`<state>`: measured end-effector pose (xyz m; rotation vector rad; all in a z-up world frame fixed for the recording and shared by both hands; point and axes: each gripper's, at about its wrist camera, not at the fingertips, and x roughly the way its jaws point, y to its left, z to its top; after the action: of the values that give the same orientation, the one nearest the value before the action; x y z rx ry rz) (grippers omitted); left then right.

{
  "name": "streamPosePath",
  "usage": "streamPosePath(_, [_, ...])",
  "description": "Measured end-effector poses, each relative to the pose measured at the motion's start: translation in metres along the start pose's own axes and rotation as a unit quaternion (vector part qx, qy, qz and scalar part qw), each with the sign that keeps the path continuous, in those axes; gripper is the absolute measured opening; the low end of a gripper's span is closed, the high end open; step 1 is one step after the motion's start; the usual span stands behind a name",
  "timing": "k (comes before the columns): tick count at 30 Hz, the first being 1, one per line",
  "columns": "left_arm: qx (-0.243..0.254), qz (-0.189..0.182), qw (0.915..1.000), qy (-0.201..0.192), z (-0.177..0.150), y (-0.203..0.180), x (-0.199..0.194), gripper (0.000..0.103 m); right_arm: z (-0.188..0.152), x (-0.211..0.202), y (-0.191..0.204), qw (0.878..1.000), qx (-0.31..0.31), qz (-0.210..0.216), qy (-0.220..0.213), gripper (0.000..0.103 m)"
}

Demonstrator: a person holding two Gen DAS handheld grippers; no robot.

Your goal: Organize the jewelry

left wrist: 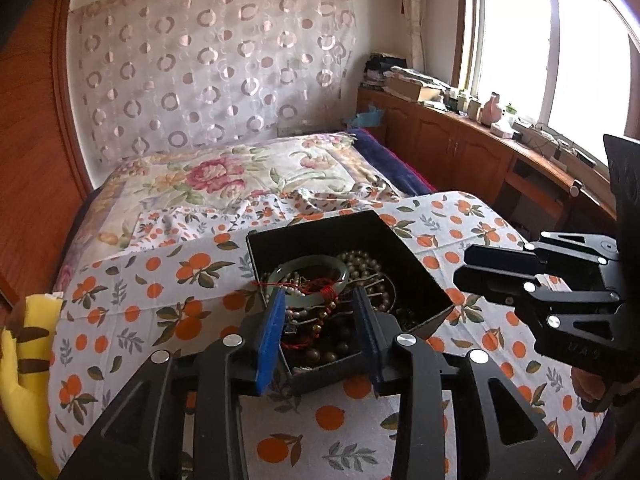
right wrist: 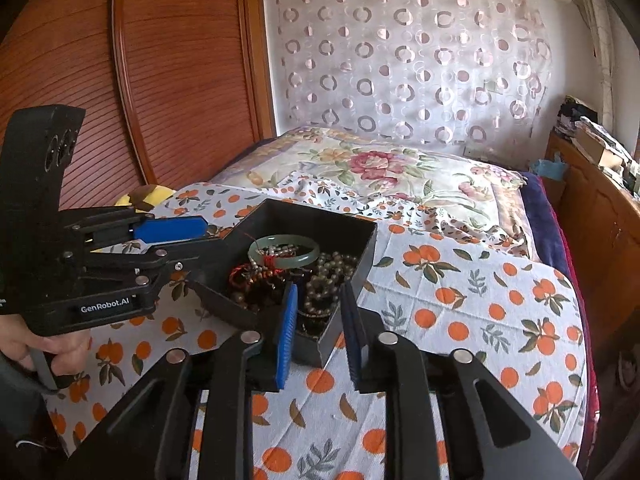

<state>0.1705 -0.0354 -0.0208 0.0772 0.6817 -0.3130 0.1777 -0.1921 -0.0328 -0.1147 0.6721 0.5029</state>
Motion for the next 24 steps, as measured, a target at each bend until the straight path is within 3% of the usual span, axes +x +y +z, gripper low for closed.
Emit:
streamPosePath(4, [-0.003,0.014,0.9997,-0.018,-0.005,-0.003,-0.015,0.064,-0.011,-0.010,0.001,1.000,0.013,-0.001,-0.006,0.028])
streamPosePath(6, [-0.010,0.018,0.9995,-0.026,-0.007,-0.002,-0.022,0.082,-0.014,-0.013,0.000,1.000,0.017,-0.003,-0.009,0.037])
streamPosePath(9, [-0.011,0.045,0.9979,-0.046,-0.013,-0.004,-0.038,0.092,-0.019,-0.020,0.002,1.000,0.022,-0.004,-0.014,0.043])
streamPosePath(18, [-0.032,0.072,0.9948,-0.064,-0.023,0.001,-0.073,0.095,-0.026,-0.034,0.011,0.998,0.035,-0.025,-0.038,0.094])
streamPosePath(20, [-0.034,0.084,0.9937,-0.066,-0.026,0.002,-0.078,0.095,-0.027,-0.036,0.013,0.998,0.038,-0.028,-0.043,0.099])
streamPosePath(24, [-0.037,0.097,0.9925,-0.065,-0.031,0.003,-0.087,0.095,-0.029,-0.039,0.017,0.997,0.045,-0.041,-0.042,0.100])
